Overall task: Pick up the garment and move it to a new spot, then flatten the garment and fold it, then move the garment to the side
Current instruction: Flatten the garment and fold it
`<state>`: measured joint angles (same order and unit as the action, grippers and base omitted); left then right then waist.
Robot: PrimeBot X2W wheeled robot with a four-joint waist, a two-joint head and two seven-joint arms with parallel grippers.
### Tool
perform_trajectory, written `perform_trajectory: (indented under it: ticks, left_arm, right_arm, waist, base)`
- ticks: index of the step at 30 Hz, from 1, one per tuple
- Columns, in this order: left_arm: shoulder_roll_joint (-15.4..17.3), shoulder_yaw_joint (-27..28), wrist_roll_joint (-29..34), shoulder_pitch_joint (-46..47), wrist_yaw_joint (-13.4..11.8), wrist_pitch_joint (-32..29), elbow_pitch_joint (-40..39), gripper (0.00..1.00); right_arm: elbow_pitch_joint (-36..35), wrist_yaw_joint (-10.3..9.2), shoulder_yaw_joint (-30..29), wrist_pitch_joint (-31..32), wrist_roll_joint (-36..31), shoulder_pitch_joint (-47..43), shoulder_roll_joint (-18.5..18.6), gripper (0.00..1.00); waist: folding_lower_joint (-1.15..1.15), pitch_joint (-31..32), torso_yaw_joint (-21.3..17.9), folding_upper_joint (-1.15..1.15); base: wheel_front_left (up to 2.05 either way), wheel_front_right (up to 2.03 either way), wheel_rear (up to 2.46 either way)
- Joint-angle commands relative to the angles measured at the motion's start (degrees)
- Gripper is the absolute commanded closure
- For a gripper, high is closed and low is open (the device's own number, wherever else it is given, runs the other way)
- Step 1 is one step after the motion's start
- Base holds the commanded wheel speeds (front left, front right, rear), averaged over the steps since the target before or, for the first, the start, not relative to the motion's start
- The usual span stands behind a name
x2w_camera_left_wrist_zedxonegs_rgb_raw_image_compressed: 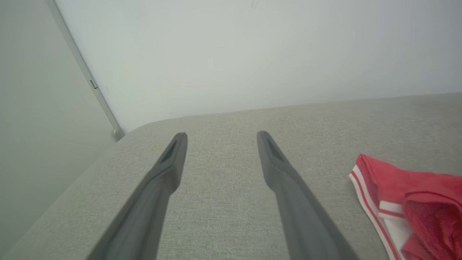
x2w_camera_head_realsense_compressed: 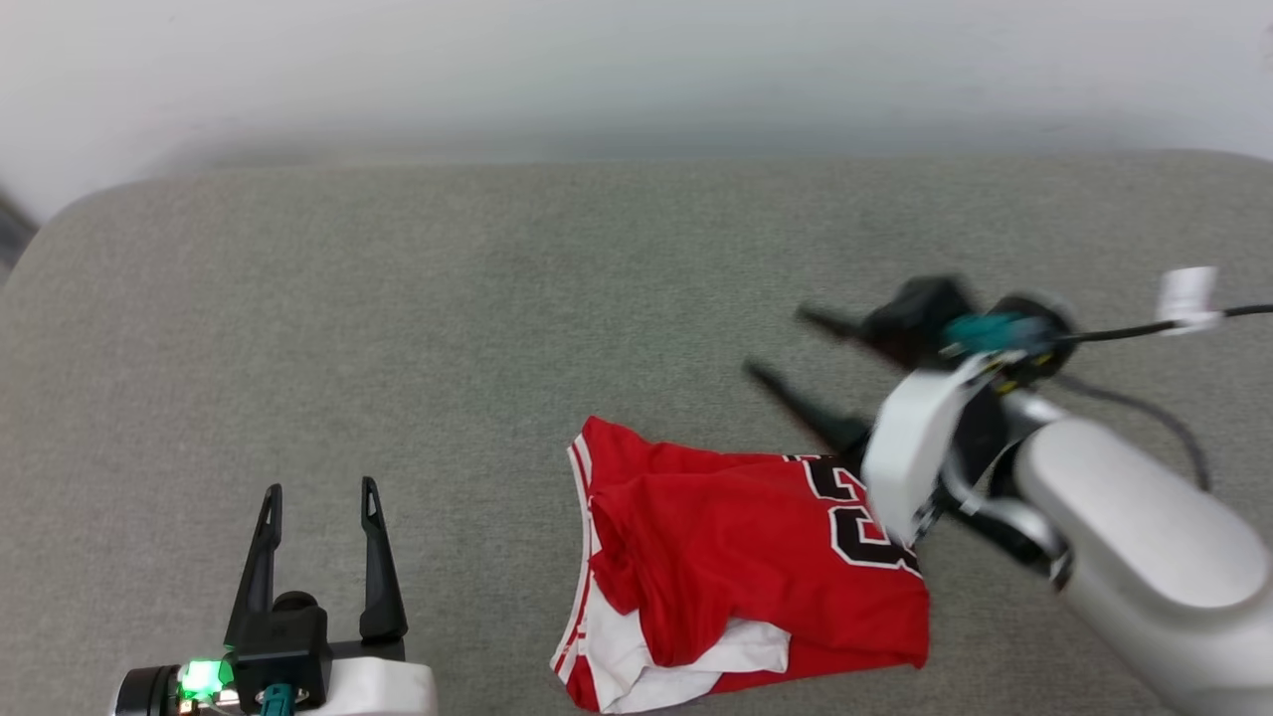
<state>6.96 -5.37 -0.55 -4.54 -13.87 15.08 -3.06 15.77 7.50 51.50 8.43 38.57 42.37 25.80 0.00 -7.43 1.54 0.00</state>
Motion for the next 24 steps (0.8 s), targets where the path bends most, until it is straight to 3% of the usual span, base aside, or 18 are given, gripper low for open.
perform_trajectory:
  ticks: [1, 11, 21, 24]
  left_arm:
    - [0.2, 0.1, 0.3, -0.5, -0.2, 0.1, -0.2, 0.00]
    - [0.1, 0.5, 0.0, -2.0, 0.1, 0.1, -1.3, 0.00]
    - [-0.2, 0.9, -0.5, -2.7, 1.2, 0.1, -1.5, 0.00]
    - [-0.3, 0.9, -0.5, -3.0, 1.7, 0.1, -1.4, 0.00]
  right_arm:
    - [-0.1, -0.03, -1.1, -1.3, -0.9, -0.9, 0.0, 0.00]
    - [1.7, -0.02, -29.0, -21.0, -18.1, -14.8, -5.9, 0.00]
    - [-6.7, -0.02, -45.9, -23.6, -27.7, -30.9, -16.6, 0.00]
    - [-9.3, -0.02, -47.5, -23.6, -29.5, -35.0, -18.9, 0.00]
  waist:
    - [0.00, 0.9, -0.9, 0.00]
    - [0.00, 2.2, -2.9, 0.00]
    - [0.00, 2.5, -3.2, 0.00]
    - [0.00, 2.8, -3.2, 0.00]
  base:
    - [0.00, 0.00, 0.00]
    - [0.00, 0.00, 0.00]
    - [0.00, 0.00, 0.00]
    - [0.00, 0.00, 0.00]
